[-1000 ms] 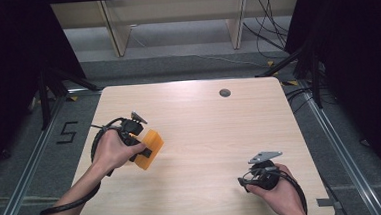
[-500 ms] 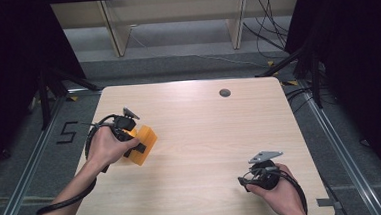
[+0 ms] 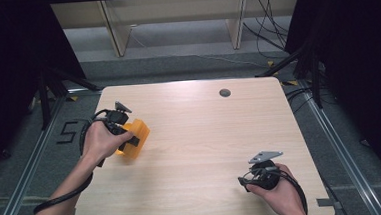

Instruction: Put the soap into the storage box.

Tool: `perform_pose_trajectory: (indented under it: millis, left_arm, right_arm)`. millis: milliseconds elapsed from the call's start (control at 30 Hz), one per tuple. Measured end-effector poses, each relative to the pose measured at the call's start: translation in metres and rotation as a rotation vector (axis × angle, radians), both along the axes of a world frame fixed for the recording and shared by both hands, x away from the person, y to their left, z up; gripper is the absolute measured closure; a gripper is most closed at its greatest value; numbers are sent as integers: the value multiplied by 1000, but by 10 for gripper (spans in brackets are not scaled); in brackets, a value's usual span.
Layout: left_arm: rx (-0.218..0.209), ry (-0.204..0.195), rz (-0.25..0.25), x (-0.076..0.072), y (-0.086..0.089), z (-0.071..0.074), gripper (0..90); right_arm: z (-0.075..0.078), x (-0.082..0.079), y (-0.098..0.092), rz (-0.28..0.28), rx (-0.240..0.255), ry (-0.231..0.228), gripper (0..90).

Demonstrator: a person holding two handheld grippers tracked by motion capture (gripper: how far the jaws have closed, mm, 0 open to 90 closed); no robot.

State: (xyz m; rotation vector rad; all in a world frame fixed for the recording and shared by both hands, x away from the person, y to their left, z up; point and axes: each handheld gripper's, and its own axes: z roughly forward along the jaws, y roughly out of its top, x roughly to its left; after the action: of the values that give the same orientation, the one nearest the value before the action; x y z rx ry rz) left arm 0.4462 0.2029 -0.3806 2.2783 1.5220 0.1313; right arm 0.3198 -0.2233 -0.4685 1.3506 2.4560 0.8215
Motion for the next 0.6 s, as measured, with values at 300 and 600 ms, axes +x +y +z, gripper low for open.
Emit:
perform_pose_trajectory:
  millis: [300, 600]
  left_arm:
    - [8, -7, 40, 7, 15, 3, 607]
    - [11, -10, 62, 12, 27, 1, 607]
  right_arm:
    - [0, 0, 0, 1, 0, -1, 439]
    - [0, 0, 0, -3, 3, 3, 439]
